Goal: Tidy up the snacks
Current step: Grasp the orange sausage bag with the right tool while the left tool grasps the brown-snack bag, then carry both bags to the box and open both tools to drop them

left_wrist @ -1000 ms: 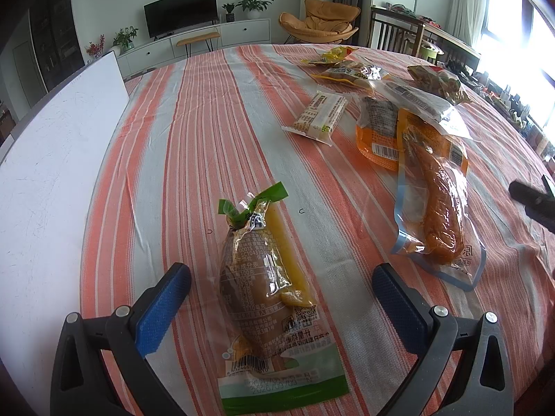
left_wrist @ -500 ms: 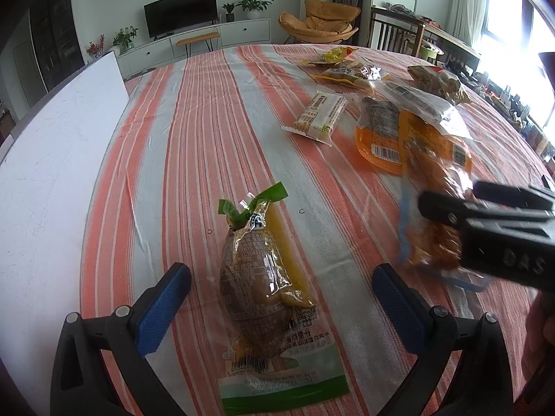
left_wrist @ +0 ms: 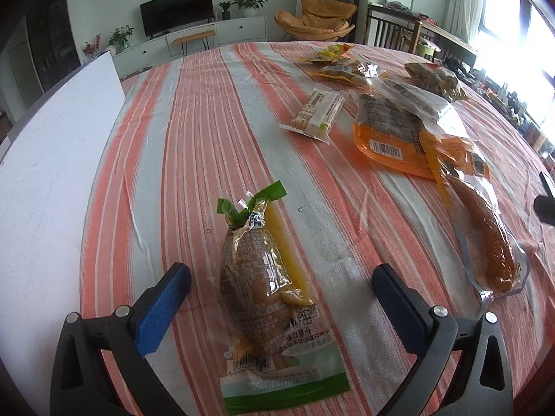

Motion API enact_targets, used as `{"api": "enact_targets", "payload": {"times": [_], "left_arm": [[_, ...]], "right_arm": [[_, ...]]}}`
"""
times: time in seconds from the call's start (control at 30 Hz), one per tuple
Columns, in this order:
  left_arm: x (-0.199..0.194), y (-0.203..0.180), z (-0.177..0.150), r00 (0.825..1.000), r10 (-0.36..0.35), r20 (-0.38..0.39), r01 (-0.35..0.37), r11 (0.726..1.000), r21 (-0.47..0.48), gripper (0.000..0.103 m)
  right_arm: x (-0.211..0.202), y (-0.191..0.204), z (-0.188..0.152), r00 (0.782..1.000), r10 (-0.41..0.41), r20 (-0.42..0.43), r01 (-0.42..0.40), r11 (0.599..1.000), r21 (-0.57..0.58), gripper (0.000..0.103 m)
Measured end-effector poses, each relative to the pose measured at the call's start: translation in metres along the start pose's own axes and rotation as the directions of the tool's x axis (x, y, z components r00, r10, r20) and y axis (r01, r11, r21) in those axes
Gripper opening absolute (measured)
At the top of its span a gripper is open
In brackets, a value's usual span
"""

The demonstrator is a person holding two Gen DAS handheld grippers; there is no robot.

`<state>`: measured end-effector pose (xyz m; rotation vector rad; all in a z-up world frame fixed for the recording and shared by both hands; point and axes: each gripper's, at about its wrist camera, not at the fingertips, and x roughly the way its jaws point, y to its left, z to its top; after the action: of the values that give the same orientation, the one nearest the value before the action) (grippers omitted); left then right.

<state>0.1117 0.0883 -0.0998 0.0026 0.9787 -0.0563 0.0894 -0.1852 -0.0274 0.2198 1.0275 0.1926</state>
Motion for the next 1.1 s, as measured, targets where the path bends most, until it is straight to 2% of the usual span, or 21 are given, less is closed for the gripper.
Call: {"api": "enact_targets", "payload": {"times": [0.07, 0.13, 0.2, 0.27, 0.33, 0.4, 0.43, 0.47, 0.5, 0.53, 0.57, 0.6, 0.67, 0.73, 0.8, 0.87, 1.0, 1.1], "left_arm": [[-0.002, 0.002, 0.001, 0.999, -0.021, -0.026, 0.021, 1.000, 0.003, 0.103], [-0.006, 0.007, 0.001, 0.997, -0.059, -0.046, 0.057, 0.998, -0.027, 0.103], [-0.009, 0.015, 0.001, 0.995, -0.081, -0.053, 0.077, 0.995, -0.066, 0.103], [-0.010, 0.020, 0.000, 0.996, -0.069, -0.064, 0.064, 0.994, -0.084, 0.102], [-0.010, 0.027, -0.001, 0.996, -0.053, -0.075, 0.045, 0.994, -0.098, 0.102], [-0.011, 0.030, -0.002, 0.996, -0.055, -0.073, 0.047, 0.993, -0.111, 0.099], [-0.011, 0.029, -0.002, 0.996, -0.051, -0.080, 0.042, 0.993, -0.106, 0.095], [-0.012, 0.027, -0.003, 0.996, -0.040, -0.083, 0.032, 0.995, -0.091, 0.092], [-0.013, 0.023, -0.004, 0.996, -0.029, -0.079, 0.024, 0.998, -0.066, 0.082], [-0.014, 0.017, -0.005, 0.998, -0.004, -0.069, 0.002, 1.000, -0.029, 0.062], [-0.016, 0.013, -0.005, 0.998, 0.022, -0.054, -0.021, 1.000, 0.003, 0.059], [-0.015, 0.011, -0.004, 0.998, 0.009, -0.055, -0.008, 1.000, 0.014, 0.056], [-0.017, 0.014, -0.003, 0.998, -0.049, -0.046, 0.048, 0.999, -0.018, 0.055], [-0.023, 0.018, -0.003, 0.995, -0.096, -0.034, 0.094, 0.994, -0.056, 0.053], [-0.036, 0.025, -0.003, 0.981, -0.192, -0.004, 0.190, 0.975, -0.112, 0.052], [-0.051, 0.027, -0.002, 0.971, -0.236, 0.025, 0.237, 0.963, -0.129, 0.053], [-0.097, 0.042, 0.004, 0.942, -0.316, 0.115, 0.333, 0.924, -0.187, 0.053], [-0.134, 0.064, 0.006, 0.933, -0.309, 0.185, 0.345, 0.914, -0.214, 0.053]], "right_arm": [[0.010, -0.008, 0.001, 0.995, -0.001, -0.103, 0.006, 0.999, 0.047, 0.087], [0.016, 0.001, -0.006, 0.989, 0.000, -0.147, 0.006, 0.999, 0.037, 0.087], [0.024, 0.020, -0.010, 0.986, 0.000, -0.164, 0.003, 1.000, 0.019, 0.087], [0.038, 0.044, -0.011, 0.985, -0.020, -0.170, 0.020, 1.000, -0.003, 0.087], [0.054, 0.067, -0.009, 0.981, -0.099, -0.164, 0.092, 0.994, -0.051, 0.089], [0.066, 0.087, -0.007, 0.967, -0.206, -0.153, 0.186, 0.973, -0.136, 0.089], [0.070, 0.096, -0.008, 0.963, -0.230, -0.142, 0.202, 0.961, -0.187, 0.089], [0.070, 0.097, -0.008, 0.968, -0.212, -0.137, 0.182, 0.962, -0.203, 0.088], [0.069, 0.094, -0.010, 0.970, -0.206, -0.132, 0.174, 0.961, -0.215, 0.084], [0.066, 0.090, -0.010, 0.971, -0.198, -0.134, 0.165, 0.960, -0.226, 0.080], [0.062, 0.086, -0.011, 0.973, -0.193, -0.130, 0.159, 0.959, -0.234, 0.065], [0.057, 0.080, -0.011, 0.974, -0.187, -0.124, 0.155, 0.960, -0.232, 0.052], [0.048, 0.064, -0.013, 0.983, -0.115, -0.143, 0.090, 0.982, -0.166, 0.051], [0.037, 0.036, -0.014, 0.987, 0.019, -0.158, -0.025, 0.999, -0.033, 0.050], [0.026, 0.012, -0.016, 0.975, 0.169, -0.144, -0.156, 0.983, 0.099, 0.050], [0.012, -0.002, -0.019, 0.952, 0.286, -0.112, -0.265, 0.949, 0.173, 0.050], [-0.009, 0.006, -0.021, 0.934, 0.349, -0.079, -0.332, 0.928, 0.169, 0.051], [-0.026, 0.044, -0.011, 0.912, 0.406, -0.062, -0.397, 0.910, 0.122, 0.051]]}}
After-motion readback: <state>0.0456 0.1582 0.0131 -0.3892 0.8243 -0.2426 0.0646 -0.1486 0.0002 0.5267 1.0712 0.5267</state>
